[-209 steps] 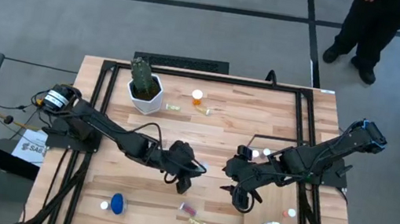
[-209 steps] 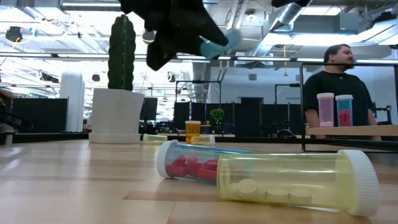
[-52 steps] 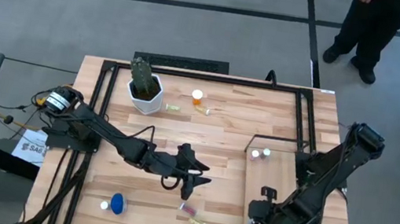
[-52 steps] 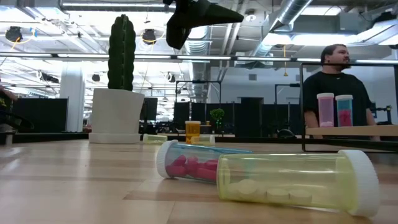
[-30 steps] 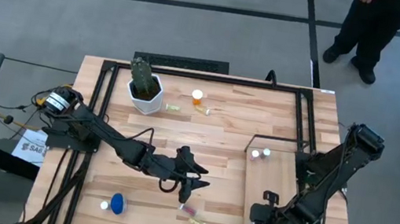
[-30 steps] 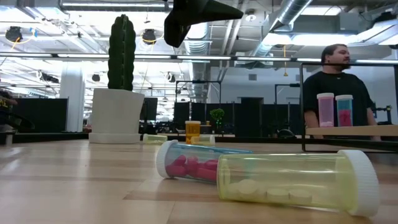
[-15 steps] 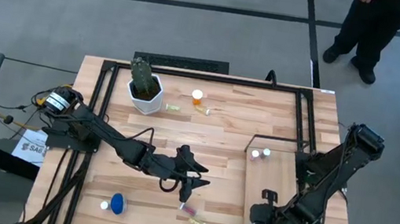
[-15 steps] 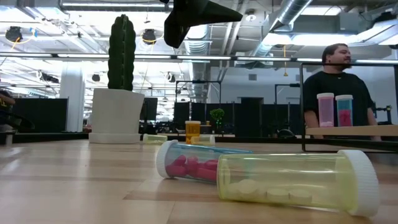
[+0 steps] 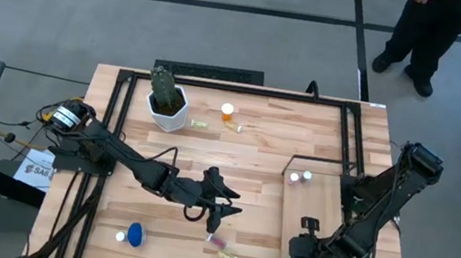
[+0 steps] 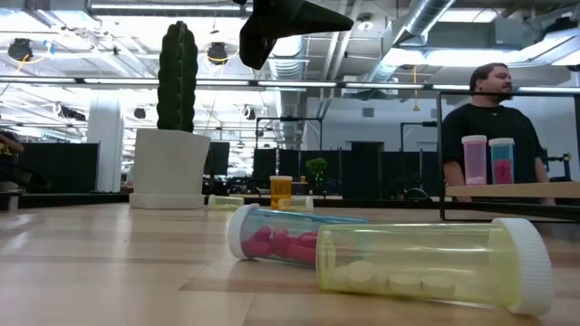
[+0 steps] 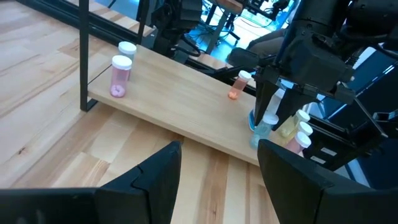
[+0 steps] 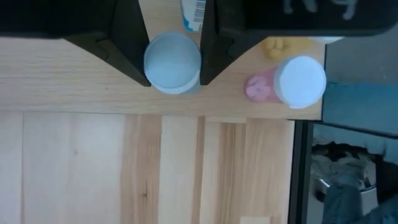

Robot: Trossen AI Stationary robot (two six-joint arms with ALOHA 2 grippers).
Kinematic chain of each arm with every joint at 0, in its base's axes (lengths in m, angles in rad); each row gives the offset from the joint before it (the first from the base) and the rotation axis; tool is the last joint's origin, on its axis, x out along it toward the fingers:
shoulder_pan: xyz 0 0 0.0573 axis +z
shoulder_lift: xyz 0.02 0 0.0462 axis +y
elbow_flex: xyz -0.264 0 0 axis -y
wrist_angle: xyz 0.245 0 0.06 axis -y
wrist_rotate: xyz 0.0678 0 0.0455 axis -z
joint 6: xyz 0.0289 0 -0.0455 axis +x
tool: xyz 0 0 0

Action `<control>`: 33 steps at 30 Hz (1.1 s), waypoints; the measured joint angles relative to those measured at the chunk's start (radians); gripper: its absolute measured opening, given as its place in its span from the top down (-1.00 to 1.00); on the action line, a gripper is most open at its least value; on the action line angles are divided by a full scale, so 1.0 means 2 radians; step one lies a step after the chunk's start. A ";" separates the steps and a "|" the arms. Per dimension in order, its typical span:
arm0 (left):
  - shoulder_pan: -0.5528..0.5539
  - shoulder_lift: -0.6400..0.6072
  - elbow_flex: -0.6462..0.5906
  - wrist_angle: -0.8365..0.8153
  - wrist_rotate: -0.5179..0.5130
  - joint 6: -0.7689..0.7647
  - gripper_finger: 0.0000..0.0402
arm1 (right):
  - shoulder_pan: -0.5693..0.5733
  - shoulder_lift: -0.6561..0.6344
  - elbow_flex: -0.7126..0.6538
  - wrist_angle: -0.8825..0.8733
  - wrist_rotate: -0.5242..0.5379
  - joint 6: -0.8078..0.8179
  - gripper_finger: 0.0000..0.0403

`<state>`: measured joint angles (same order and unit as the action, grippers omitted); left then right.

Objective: Pick and place medicine bottles onto shelf by color
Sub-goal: Put the blue pill bottle on the shelf

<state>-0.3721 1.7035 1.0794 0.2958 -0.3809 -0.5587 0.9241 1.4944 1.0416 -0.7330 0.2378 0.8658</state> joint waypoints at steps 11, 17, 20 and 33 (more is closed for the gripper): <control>0.000 0.000 0.000 0.000 0.000 -0.002 0.00 | 0.000 -0.001 -0.027 0.044 0.001 -0.015 0.33; 0.000 0.000 0.000 0.001 0.000 -0.005 0.00 | 0.000 -0.001 -0.027 0.039 0.001 -0.020 0.31; 0.000 0.000 0.000 0.001 0.000 -0.005 0.00 | 0.000 -0.001 -0.027 0.039 -0.002 -0.020 0.30; 0.000 0.000 0.000 0.001 -0.013 -0.006 0.00 | -0.002 0.000 -0.028 0.019 -0.032 -0.025 0.26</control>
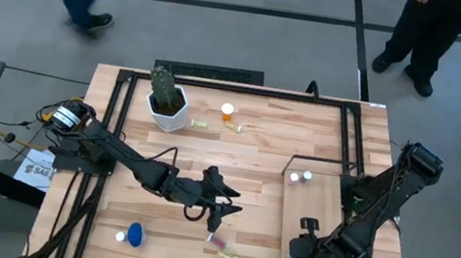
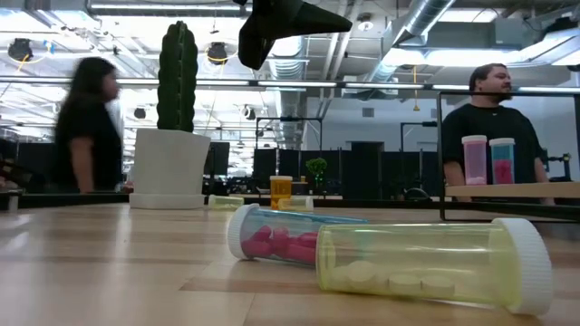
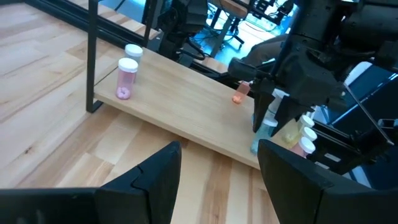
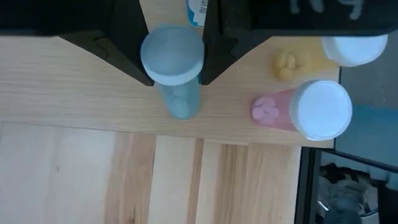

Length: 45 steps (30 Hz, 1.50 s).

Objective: Pick and place medicine bottles onto shelf by color
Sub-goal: Put the blue pill bottle on the shelf

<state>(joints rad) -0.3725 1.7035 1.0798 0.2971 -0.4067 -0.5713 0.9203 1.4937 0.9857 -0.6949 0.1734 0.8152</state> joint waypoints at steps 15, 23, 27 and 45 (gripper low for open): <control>0.000 0.000 0.000 -0.001 0.000 0.001 0.00 | -0.016 -0.001 0.033 -0.041 -0.024 -0.015 0.31; 0.000 0.000 0.000 -0.018 0.000 0.003 0.00 | -0.034 -0.001 0.033 -0.038 -0.054 -0.015 0.32; 0.000 0.000 0.000 -0.024 0.000 0.003 0.00 | -0.039 0.000 0.033 -0.038 -0.063 -0.015 0.31; 0.000 0.000 0.000 -0.028 -0.001 0.003 0.00 | -0.039 0.000 0.033 -0.057 -0.063 -0.031 0.32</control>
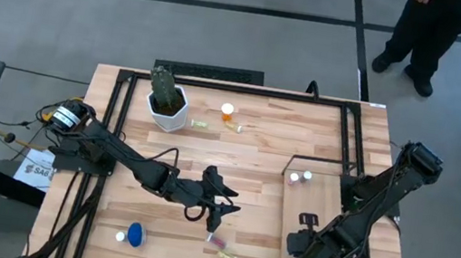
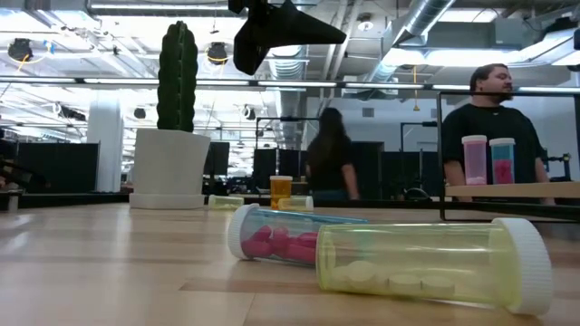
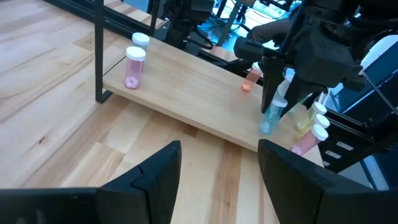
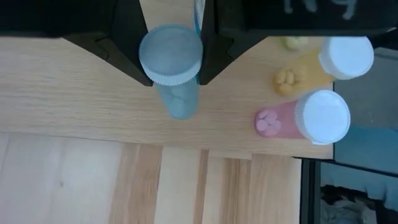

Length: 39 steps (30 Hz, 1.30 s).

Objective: Pick and place medicine bottles onto shelf by color
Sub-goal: Put the blue pill bottle on the shelf

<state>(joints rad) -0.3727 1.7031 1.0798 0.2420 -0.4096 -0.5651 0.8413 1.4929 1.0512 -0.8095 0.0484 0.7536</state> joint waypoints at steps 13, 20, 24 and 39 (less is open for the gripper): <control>0.000 0.000 0.000 0.000 -0.023 -0.002 0.00 | 0.004 0.000 0.000 -0.017 0.002 -0.016 0.32; 0.000 0.000 0.000 0.000 -0.024 -0.003 0.00 | 0.004 0.000 0.000 -0.018 0.003 -0.023 0.33; 0.000 0.000 0.000 0.000 -0.024 -0.003 0.00 | 0.004 0.000 0.000 -0.018 0.003 -0.026 0.33; 0.000 0.000 0.000 0.000 -0.025 -0.005 0.00 | 0.004 0.000 0.000 -0.018 0.015 -0.042 0.33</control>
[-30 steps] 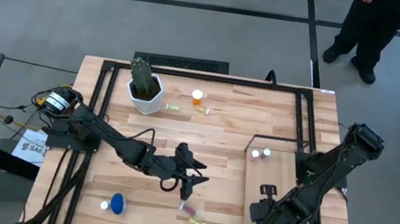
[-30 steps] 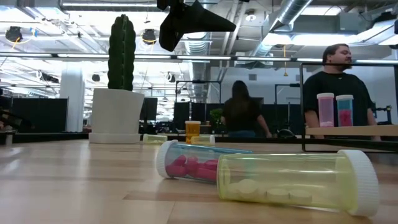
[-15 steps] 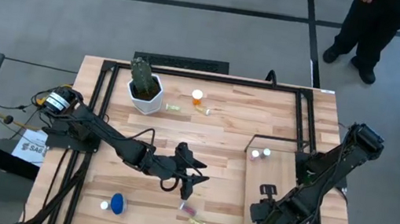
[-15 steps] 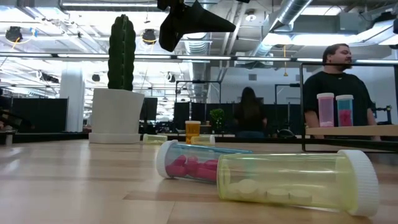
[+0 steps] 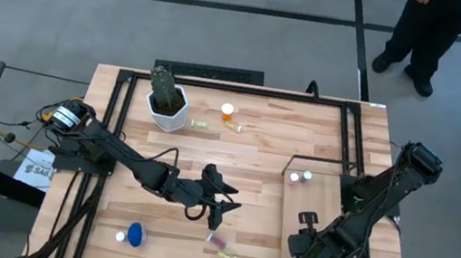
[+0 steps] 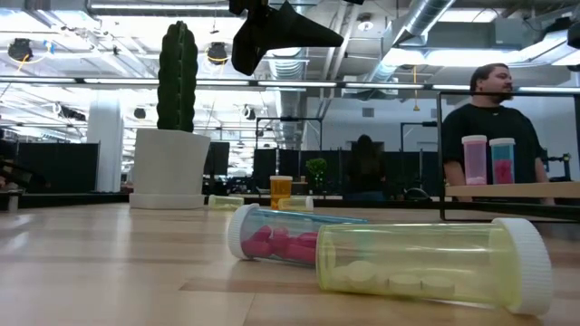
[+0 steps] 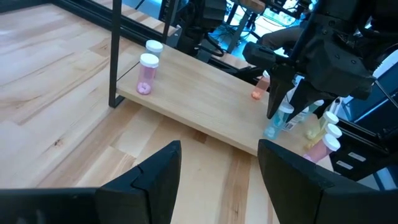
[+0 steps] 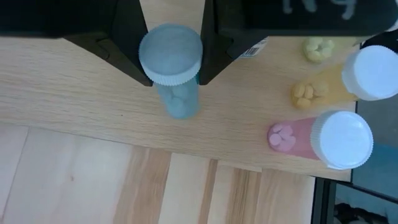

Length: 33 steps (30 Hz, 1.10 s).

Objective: Pick and place medicine bottles onto shelf by color
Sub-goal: Put the blue pill bottle on the shelf

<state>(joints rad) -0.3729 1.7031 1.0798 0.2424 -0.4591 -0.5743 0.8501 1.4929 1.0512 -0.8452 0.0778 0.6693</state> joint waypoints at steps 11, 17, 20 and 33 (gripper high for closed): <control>0.000 0.000 0.000 -0.001 0.000 0.000 0.00 | 0.004 0.000 0.000 0.000 0.019 0.005 0.32; 0.000 0.000 0.000 -0.002 0.000 0.000 0.00 | 0.004 0.000 0.000 -0.005 0.020 0.008 0.32; 0.000 0.000 0.000 -0.002 0.000 0.000 0.00 | 0.006 0.000 0.000 -0.006 0.021 0.015 0.31; 0.000 0.000 0.000 -0.002 0.000 -0.003 0.00 | 0.020 0.000 0.000 -0.009 0.040 0.020 0.31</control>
<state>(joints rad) -0.3729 1.7031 1.0798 0.2375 -0.4599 -0.5812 0.8894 1.4932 1.0512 -0.8638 0.1570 0.7086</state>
